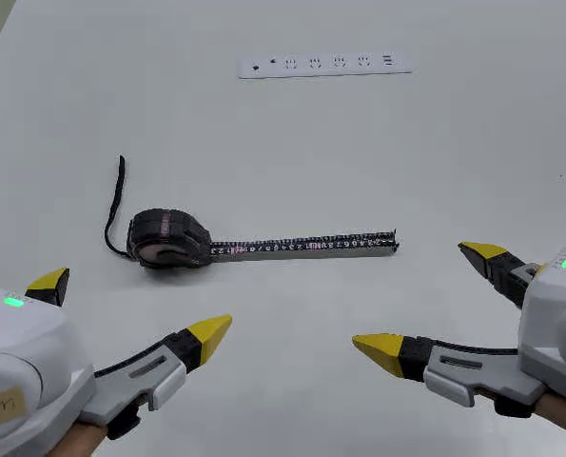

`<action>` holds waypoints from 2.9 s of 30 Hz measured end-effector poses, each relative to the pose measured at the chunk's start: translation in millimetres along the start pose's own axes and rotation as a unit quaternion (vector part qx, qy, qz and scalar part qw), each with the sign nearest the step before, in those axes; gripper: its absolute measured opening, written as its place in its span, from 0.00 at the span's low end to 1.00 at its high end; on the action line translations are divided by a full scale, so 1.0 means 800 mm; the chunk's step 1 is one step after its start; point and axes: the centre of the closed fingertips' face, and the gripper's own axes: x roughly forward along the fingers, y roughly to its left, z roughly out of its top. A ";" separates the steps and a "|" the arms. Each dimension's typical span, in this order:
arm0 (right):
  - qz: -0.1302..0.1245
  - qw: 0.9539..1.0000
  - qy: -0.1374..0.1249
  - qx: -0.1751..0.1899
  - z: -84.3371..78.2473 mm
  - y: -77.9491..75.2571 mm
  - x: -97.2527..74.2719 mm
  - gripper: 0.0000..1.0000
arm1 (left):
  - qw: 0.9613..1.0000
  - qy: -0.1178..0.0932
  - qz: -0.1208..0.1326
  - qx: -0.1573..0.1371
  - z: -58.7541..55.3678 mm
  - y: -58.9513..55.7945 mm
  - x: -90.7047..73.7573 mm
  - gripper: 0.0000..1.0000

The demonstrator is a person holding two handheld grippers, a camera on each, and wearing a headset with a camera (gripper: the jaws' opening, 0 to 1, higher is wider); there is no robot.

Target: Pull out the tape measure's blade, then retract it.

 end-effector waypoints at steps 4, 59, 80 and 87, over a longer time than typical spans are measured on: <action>0.017 1.000 0.004 -0.015 -0.001 -0.004 0.006 0.91 | 1.000 -0.002 0.016 0.003 0.002 0.003 0.006 1.00; 0.185 0.958 0.051 -0.212 -0.029 -0.074 0.088 0.34 | 0.987 0.000 0.143 -0.080 -0.015 0.041 0.092 0.88; 0.248 0.930 0.084 -0.259 -0.045 -0.079 0.112 0.23 | 0.984 0.007 0.151 -0.099 -0.015 0.041 0.118 0.75; 0.268 0.919 0.092 -0.275 -0.051 -0.082 0.119 0.17 | 0.981 0.015 0.159 -0.111 -0.020 0.043 0.131 0.73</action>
